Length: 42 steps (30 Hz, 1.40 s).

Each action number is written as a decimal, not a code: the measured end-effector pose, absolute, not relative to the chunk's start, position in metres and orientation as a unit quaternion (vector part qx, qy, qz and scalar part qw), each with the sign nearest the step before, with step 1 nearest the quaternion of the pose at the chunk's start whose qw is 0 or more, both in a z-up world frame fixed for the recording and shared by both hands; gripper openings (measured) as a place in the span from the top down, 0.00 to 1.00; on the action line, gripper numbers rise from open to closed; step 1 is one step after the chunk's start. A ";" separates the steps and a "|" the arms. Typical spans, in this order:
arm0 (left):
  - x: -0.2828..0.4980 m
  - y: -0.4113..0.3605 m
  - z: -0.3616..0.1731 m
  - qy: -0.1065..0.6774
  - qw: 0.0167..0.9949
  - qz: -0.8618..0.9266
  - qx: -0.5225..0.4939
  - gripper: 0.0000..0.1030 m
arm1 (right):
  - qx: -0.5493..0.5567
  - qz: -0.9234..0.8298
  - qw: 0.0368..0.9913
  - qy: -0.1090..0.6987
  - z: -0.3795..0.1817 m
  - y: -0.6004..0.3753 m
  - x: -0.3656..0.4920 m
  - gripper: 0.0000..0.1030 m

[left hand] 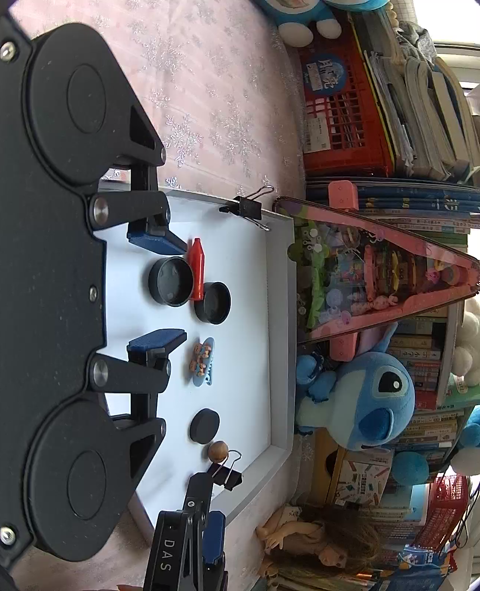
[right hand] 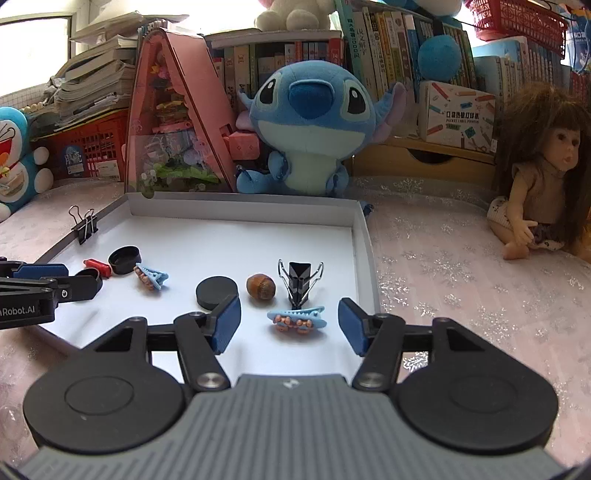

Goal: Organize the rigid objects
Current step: 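Carry the black cup lid and blue toy into the tray and open both grippers, then move both tools back toward the clear dome and brown nut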

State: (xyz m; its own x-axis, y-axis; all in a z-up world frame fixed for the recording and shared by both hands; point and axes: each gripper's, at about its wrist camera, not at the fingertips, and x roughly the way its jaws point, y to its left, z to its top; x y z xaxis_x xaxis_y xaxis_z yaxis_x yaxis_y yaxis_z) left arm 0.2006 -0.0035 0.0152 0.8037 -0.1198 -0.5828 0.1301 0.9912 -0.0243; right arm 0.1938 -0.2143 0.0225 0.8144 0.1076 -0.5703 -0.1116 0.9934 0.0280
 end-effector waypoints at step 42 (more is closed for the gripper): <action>0.060 0.012 0.003 0.285 0.951 -0.122 0.020 0.45 | -0.038 0.153 0.948 0.276 0.020 -0.191 0.052 0.12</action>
